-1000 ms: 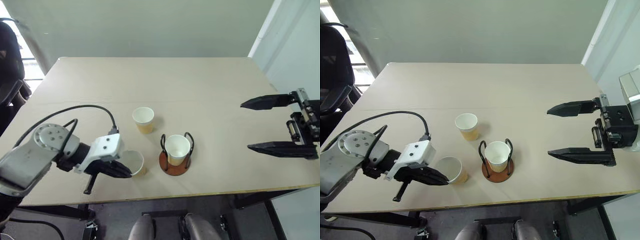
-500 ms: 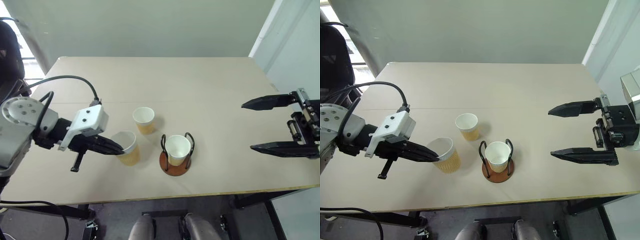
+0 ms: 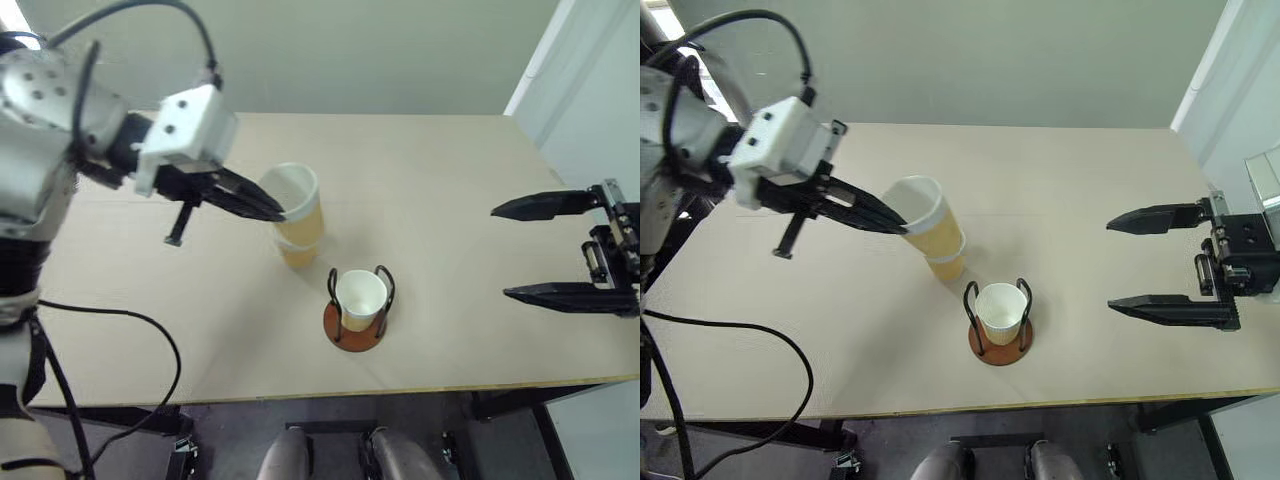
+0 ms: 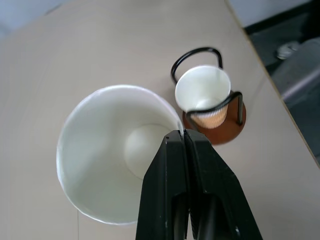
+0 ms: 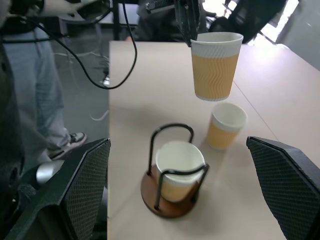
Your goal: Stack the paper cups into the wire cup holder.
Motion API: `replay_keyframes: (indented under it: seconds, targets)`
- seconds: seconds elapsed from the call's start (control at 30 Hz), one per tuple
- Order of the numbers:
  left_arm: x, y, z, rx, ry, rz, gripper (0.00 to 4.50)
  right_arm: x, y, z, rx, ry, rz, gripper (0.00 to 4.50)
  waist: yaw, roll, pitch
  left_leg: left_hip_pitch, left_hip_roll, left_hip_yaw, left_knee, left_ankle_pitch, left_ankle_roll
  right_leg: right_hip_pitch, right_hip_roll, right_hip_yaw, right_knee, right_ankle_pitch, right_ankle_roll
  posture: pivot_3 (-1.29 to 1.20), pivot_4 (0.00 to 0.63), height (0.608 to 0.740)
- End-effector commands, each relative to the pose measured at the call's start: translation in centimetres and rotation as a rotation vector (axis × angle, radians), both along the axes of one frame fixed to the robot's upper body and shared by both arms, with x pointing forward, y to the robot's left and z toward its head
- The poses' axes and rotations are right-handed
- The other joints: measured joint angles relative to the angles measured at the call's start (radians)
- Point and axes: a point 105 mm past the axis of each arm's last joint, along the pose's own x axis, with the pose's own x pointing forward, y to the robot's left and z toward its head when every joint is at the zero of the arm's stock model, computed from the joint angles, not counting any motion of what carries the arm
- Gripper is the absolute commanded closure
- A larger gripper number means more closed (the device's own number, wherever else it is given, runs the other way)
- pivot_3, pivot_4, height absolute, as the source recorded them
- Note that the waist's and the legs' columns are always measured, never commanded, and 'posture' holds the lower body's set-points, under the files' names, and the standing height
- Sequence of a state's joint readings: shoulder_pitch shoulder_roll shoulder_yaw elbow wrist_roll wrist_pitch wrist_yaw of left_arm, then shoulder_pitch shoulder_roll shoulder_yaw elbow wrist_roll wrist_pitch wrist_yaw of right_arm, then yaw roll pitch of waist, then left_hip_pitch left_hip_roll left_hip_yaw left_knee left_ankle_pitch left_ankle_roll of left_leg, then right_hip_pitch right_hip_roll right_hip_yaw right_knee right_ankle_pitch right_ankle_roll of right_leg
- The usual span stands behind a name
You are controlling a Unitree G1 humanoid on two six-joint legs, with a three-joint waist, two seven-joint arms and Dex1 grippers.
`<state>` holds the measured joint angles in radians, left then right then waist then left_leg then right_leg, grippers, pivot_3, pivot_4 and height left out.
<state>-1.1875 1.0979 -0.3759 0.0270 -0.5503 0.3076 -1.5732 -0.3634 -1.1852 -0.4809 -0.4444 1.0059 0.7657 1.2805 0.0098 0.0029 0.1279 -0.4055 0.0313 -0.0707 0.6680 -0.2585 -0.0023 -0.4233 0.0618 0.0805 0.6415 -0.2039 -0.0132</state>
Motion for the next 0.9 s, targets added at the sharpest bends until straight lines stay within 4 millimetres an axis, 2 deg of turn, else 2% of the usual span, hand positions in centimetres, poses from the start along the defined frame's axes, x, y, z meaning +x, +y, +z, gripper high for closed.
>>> replay_keyframes:
  seconds: [0.03, 0.23, 0.37, 0.53, 0.9]
  targets:
    - [-0.4, -1.6, 0.7, 0.027, -0.032, -0.143, 4.44, -0.7, -0.1, 1.0, -0.027, -0.070, -0.044, 0.00, 0.001, 0.000, 0.000, 0.000, 0.000, 0.000, 0.000, 0.000, 0.000, 0.000, 0.000, 0.000, 0.000, -0.001, 0.001, 0.00, 0.150, 0.740]
    - [-0.6, -4.4, 1.1, 0.033, -0.059, -0.299, 4.44, -1.3, 0.0, 0.8, -0.041, -0.082, -0.089, 0.00, 0.003, 0.000, 0.000, -0.001, 0.000, 0.001, 0.000, -0.001, 0.002, 0.001, 0.000, 0.000, -0.001, -0.003, 0.005, 0.00, 0.150, 0.740]
    - [-1.4, -5.5, 0.3, 0.057, -0.038, -0.397, 4.44, -2.1, 0.1, 1.2, -0.046, -0.095, -0.101, 0.00, 0.004, 0.000, 0.000, -0.002, 0.000, 0.002, 0.000, -0.002, 0.004, 0.001, 0.000, 0.001, -0.003, -0.003, 0.008, 0.00, 0.150, 0.740]
    - [-1.2, -5.8, -0.6, 0.094, -0.026, -0.429, 4.44, -3.3, 0.1, 1.1, -0.059, -0.097, -0.105, 0.00, 0.006, 0.000, 0.000, -0.002, -0.001, 0.002, 0.001, -0.003, 0.005, 0.003, 0.000, 0.001, -0.006, -0.005, 0.010, 0.00, 0.150, 0.740]
    - [-1.3, -6.8, -2.0, 0.119, 0.007, -0.504, 4.44, -4.2, -0.2, 1.0, -0.081, -0.102, -0.184, 0.00, 0.008, 0.000, 0.000, -0.004, -0.001, 0.002, 0.005, -0.005, 0.008, 0.006, -0.001, 0.001, -0.012, -0.003, 0.014, 0.00, 0.150, 0.740]
